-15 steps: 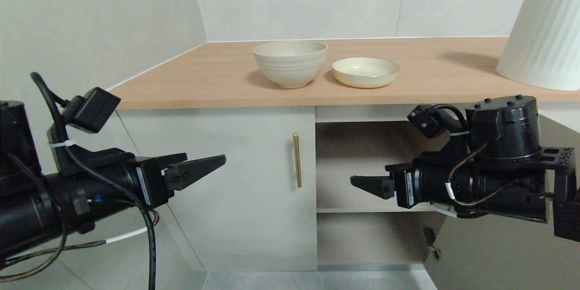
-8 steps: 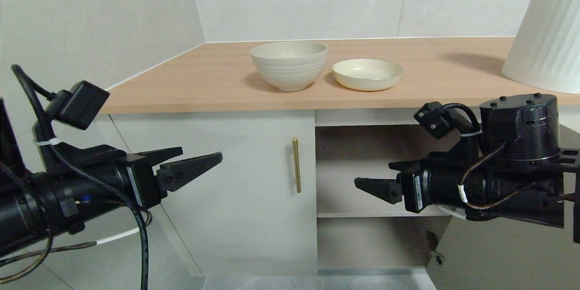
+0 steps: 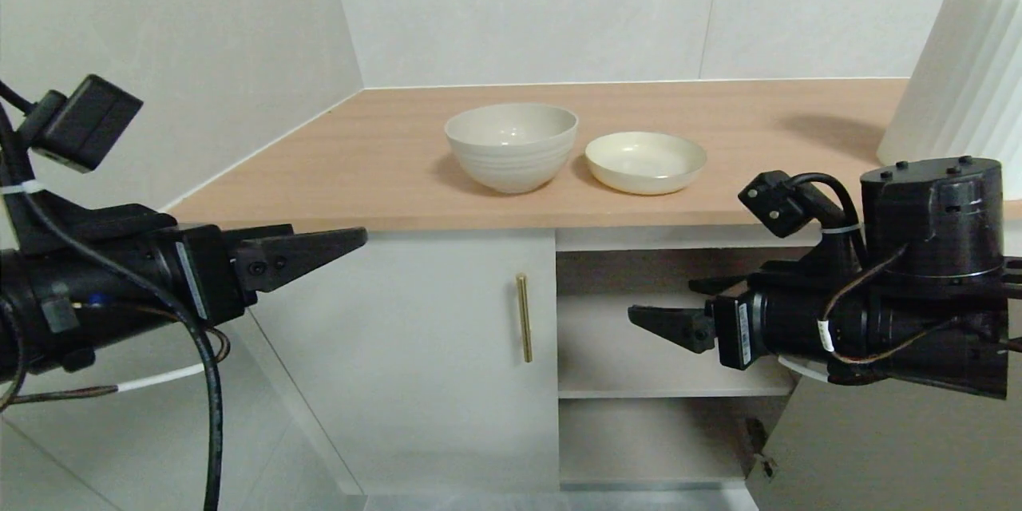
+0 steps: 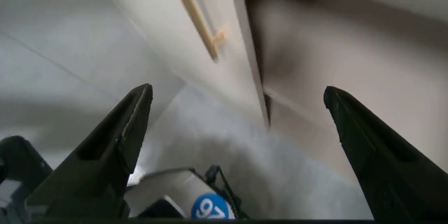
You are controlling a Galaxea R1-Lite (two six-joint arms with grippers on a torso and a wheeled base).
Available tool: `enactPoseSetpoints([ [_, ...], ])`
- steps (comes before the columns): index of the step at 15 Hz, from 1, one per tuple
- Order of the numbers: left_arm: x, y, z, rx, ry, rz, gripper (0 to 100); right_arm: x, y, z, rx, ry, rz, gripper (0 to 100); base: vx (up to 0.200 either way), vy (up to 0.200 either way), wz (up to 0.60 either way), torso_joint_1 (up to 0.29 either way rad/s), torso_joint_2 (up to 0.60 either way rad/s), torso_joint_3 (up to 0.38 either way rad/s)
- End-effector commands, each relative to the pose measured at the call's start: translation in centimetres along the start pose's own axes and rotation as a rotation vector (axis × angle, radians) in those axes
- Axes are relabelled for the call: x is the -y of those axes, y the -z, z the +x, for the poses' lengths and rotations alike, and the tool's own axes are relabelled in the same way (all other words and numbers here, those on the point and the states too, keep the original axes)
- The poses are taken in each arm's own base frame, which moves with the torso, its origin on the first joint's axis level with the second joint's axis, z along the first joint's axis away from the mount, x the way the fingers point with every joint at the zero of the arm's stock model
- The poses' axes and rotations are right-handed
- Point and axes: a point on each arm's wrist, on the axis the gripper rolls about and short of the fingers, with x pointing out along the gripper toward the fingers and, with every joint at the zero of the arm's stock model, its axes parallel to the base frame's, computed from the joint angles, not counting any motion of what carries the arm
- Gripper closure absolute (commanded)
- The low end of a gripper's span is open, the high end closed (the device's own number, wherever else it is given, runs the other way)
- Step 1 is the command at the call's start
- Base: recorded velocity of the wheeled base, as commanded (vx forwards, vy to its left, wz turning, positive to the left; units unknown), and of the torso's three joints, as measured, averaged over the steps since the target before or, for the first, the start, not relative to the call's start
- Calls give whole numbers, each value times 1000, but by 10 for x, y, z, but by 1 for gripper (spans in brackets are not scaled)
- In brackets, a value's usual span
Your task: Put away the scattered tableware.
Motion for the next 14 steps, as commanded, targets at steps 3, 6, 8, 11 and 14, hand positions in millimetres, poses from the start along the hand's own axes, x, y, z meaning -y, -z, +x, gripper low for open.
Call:
enactPoseSetpoints([
  [3, -8, 5, 25, -57, -13, -100, 0, 3, -4, -4, 22, 13, 3, 0, 0, 0, 0, 144, -496, -289],
  [6, -12, 1, 43, -32, -15, -225, 0, 12, -6, -1, 32, 36, 11, 0, 0, 0, 0, 173, -460, -290],
  [8, -14, -1, 53, -5, -26, -294, 0, 13, -5, 1, 29, 41, 9, 0, 0, 0, 0, 190, -471, -288],
  [11, -18, -2, 73, -11, -77, -396, 0, 17, -3, 7, 32, 52, 13, 0, 0, 0, 0, 204, -487, -287],
  [14, -22, -1, 89, -32, -95, -463, 0, 22, -4, 22, 67, 69, 14, 0, 0, 0, 0, 136, -317, -183],
])
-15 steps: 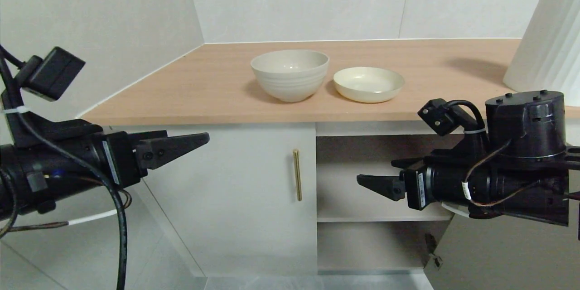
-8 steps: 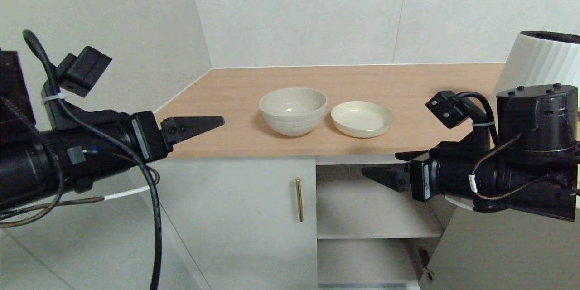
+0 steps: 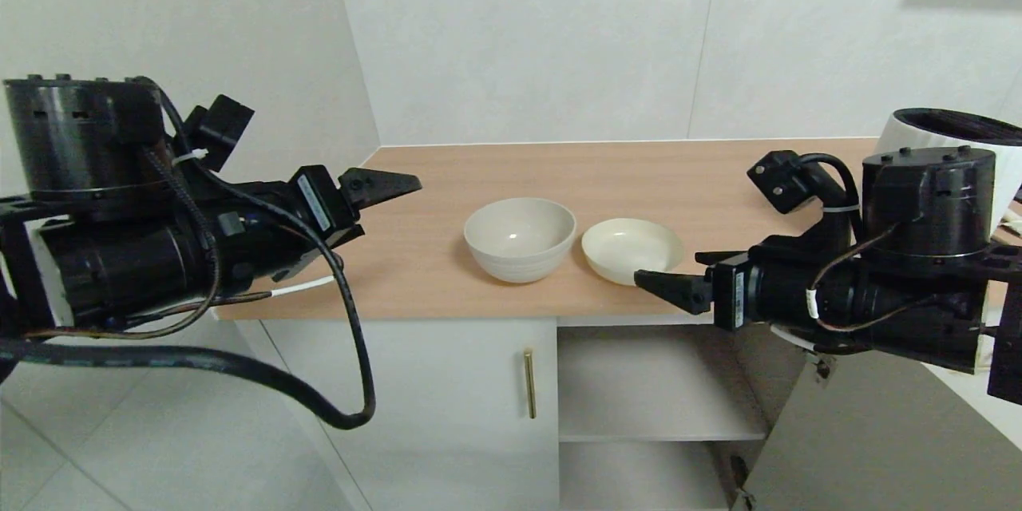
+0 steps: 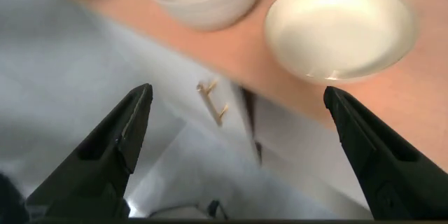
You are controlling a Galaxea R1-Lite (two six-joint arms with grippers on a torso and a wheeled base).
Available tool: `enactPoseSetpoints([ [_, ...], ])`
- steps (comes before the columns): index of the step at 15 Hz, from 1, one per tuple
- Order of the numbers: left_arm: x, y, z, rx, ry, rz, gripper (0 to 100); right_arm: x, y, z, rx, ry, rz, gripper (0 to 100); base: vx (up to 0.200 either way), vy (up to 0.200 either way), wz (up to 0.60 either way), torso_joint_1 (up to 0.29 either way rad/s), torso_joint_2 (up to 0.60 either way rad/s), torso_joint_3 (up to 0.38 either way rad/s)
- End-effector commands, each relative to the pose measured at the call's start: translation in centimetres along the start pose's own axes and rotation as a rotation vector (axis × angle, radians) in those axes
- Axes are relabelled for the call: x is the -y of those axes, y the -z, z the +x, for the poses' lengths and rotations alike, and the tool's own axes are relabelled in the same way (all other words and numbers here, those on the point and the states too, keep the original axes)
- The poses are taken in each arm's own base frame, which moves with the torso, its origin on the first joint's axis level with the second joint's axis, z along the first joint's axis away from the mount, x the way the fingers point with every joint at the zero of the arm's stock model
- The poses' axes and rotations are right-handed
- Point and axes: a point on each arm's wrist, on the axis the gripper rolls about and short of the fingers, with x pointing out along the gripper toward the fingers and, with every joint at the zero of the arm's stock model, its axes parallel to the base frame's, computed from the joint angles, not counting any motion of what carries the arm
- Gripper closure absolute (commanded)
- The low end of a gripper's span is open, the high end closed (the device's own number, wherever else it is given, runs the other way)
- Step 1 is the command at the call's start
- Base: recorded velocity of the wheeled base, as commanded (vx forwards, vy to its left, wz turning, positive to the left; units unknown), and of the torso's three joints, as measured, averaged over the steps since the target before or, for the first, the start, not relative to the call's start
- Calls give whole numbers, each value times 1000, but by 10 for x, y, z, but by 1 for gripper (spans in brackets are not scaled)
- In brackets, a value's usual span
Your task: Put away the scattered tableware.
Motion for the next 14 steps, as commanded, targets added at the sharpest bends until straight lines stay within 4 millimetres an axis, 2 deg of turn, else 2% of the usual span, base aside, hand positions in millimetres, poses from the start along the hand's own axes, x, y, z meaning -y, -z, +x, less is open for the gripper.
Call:
enactPoseSetpoints([
  [1, -6, 3, 17, -35, -28, -26, 0, 3, -1, 16, -16, 34, 12, 0, 0, 0, 0, 41, -85, -56],
  [6, -6, -2, 37, -61, -53, -162, 0, 5, -37, 33, -112, 252, 290, 0, 0, 0, 0, 0, 0, 0],
  [9, -15, 8, 54, -114, -125, -174, 0, 20, -33, 56, -96, 413, 307, 0, 0, 0, 0, 0, 0, 0],
  [14, -23, 21, 88, -169, -156, -221, 0, 25, -28, 62, -106, 435, 309, 0, 0, 0, 0, 0, 0, 0],
])
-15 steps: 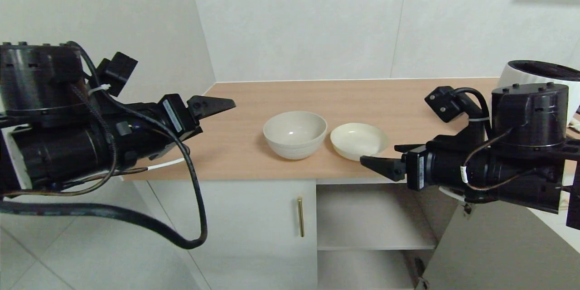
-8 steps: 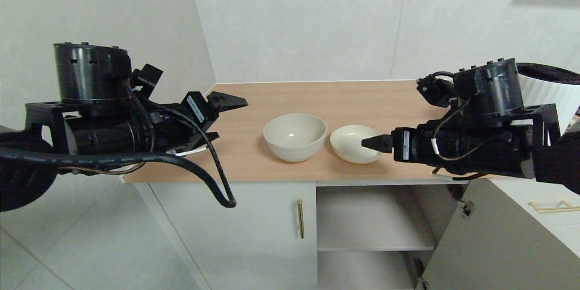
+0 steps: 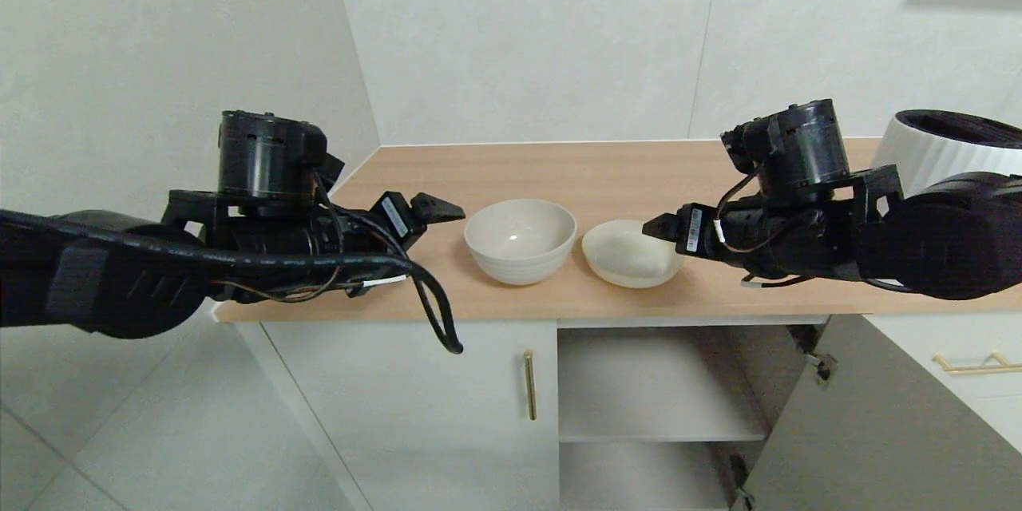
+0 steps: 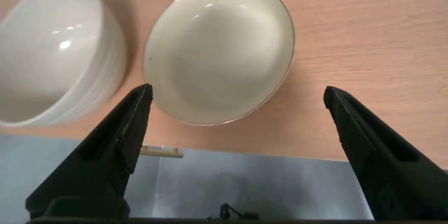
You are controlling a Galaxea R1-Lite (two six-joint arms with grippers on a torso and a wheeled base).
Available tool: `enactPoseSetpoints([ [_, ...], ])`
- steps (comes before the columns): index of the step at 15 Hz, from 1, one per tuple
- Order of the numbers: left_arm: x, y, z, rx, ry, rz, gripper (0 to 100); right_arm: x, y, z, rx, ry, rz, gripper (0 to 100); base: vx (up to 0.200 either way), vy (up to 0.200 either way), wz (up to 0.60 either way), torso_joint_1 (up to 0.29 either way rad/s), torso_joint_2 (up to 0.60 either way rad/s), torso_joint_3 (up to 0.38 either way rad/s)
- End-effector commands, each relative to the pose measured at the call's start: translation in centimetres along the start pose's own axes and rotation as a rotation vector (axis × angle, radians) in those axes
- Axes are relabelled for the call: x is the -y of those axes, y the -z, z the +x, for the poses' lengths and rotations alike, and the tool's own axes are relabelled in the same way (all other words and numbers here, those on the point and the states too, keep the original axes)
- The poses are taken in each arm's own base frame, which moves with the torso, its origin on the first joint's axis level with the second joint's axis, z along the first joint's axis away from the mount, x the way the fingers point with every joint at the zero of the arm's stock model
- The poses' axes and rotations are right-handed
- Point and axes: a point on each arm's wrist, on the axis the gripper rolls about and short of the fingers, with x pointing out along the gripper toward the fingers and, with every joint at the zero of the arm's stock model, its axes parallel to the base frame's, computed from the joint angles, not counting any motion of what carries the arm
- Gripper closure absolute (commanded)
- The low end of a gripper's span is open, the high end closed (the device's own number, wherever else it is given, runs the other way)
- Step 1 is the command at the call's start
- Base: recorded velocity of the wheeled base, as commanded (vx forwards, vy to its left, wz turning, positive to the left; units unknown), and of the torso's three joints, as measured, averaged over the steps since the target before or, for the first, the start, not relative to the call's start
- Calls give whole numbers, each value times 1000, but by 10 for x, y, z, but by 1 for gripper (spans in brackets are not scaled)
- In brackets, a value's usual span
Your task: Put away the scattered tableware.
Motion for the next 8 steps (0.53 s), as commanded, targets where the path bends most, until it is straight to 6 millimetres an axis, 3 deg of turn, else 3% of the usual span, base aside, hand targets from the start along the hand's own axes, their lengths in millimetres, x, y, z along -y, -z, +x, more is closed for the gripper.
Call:
enactPoseSetpoints([
  [1, -4, 5, 25, -35, -21, -14, 0, 1, 3, 3, -16, -1, -1, 0, 0, 0, 0, 0, 0, 0],
  [8, -9, 13, 50, -29, -48, -8, 0, 2, 7, 3, -27, 8, -11, 0, 0, 0, 0, 0, 0, 0],
])
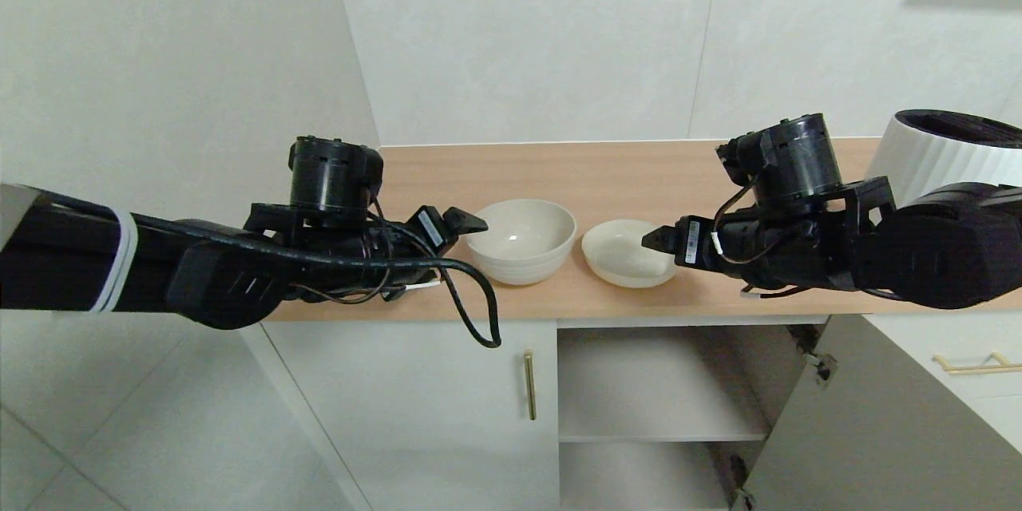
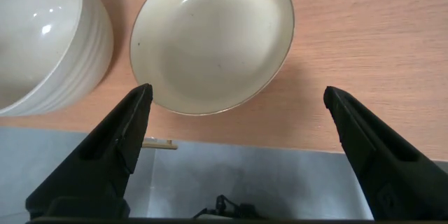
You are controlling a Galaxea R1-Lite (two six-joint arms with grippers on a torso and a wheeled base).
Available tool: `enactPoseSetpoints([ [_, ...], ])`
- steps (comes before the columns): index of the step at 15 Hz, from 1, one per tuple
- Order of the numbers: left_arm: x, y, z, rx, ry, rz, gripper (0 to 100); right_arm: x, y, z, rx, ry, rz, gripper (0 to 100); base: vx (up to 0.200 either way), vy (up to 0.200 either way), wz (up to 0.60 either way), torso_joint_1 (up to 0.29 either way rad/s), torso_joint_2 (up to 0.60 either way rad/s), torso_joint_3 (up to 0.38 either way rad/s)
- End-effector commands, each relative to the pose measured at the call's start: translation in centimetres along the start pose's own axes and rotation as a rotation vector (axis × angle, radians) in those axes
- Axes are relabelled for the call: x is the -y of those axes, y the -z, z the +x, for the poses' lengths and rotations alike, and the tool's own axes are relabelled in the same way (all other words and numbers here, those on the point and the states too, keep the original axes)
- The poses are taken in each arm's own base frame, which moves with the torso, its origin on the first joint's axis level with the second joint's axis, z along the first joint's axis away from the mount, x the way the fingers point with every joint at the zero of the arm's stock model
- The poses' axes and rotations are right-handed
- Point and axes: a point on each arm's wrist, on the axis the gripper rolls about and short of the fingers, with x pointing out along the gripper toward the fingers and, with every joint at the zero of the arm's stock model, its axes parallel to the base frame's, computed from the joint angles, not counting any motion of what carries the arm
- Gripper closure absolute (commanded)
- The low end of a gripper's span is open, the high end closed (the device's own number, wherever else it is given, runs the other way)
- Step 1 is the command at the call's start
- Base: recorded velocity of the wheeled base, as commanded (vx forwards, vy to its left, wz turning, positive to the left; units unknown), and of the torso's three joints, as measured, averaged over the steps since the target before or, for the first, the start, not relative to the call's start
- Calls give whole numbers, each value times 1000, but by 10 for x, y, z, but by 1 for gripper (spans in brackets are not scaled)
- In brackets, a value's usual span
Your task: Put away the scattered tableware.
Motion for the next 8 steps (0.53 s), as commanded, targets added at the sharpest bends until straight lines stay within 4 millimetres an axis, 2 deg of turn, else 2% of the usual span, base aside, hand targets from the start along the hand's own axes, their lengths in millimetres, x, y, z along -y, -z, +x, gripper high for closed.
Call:
enactPoseSetpoints([
  [1, -2, 5, 10, -14, -17, 0, 0, -1, -1, 0, 4, -2, 0, 0, 0, 0, 0, 0, 0, 0],
  [5, 0, 10, 13, -26, -16, 7, 0, -1, -1, -1, 2, -5, 0, 0, 0, 0, 0, 0, 0, 0],
  [6, 0, 10, 13, -26, -16, 8, 100, -1, -1, -1, 2, -5, 0, 0, 0, 0, 0, 0, 0, 0],
  [8, 0, 10, 13, -26, -16, 7, 100, -1, -1, -1, 2, -5, 0, 0, 0, 0, 0, 0, 0, 0],
])
